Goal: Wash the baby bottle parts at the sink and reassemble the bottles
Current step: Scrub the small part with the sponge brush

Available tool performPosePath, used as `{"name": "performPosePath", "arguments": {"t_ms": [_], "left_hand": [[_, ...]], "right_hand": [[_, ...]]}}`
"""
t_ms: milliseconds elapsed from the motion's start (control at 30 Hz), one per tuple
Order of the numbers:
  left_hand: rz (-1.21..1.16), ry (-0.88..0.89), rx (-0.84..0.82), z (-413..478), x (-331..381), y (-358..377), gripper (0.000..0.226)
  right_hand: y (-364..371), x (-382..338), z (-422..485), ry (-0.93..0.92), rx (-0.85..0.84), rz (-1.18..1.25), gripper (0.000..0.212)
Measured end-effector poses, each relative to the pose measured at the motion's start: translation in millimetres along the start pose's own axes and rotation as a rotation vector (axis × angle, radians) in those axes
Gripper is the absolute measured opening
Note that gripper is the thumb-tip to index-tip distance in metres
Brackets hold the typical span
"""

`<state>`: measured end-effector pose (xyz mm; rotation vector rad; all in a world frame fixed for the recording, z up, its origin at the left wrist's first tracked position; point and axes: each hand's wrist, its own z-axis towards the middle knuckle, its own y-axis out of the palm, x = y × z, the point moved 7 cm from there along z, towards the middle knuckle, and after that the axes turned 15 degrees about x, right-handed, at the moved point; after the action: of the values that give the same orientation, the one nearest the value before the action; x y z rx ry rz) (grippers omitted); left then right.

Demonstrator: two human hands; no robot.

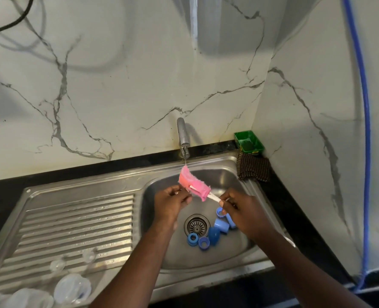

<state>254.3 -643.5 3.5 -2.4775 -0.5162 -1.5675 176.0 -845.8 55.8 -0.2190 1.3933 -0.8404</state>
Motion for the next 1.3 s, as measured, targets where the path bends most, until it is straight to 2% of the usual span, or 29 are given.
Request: {"name": "performPosePath", "arguments": {"t_ms": [100, 200, 300, 433, 567, 700, 933, 1100, 1200, 1300], "left_hand": [[-0.126, -0.122, -0.061, 0.8, -0.2, 5.3, 0.021], [-0.236, -0.216, -0.089, 1.6, -0.9, 8.4, 0.024], [-0.298, -0.299, -0.117, -5.3, -9.0, 17.4, 0.02], [-0.309, -0.403, -0.181, -20.5, -27.4, 39.7, 0.016], [-0.176, -0.47, -0.258, -47.7, -56.1, 73.6, 0.018], [-0.053, -0.437, -0.384, -66.7, -73.8, 92.6, 0.022], [0.032, -0.417, -0.509, -95.4, -97.6, 124.3, 0.032], [0.141, -0.354, -0.554, -100.2, -105.8, 133.2, 0.023], [0.186, -0.348, -0.566, -104.0, -108.3, 137.1, 0.011], [0.17, -0.431, -0.594, -105.8, -108.5, 139.8, 0.026]], "right_hand": [[-7.0, 18.0, -0.5, -0.018, -0.004, -0.1, 0.007], [-16.7, 35.2, -0.2, -0.023, 0.035, -0.17, 0.02], [-25.5, 49.9, 0.1, 0.022, 0.113, -0.19, 0.016], [-38.8, 64.7, -4.9, 0.102, 0.209, -0.166, 0.009], [-52.4, 80.8, -10.3, 0.144, 0.277, -0.202, 0.005], [-59.7, 98.2, -13.5, 0.137, 0.313, -0.335, 0.007], [-100.7, 153.7, -29.6, 0.334, 0.345, -0.507, 0.01], [-114.0, 182.6, -40.5, 0.417, 0.328, -0.632, 0.019], [-113.7, 186.8, -44.4, 0.415, 0.315, -0.616, 0.017], [-110.7, 180.8, -42.3, 0.391, 0.356, -0.46, 0.011]]}}
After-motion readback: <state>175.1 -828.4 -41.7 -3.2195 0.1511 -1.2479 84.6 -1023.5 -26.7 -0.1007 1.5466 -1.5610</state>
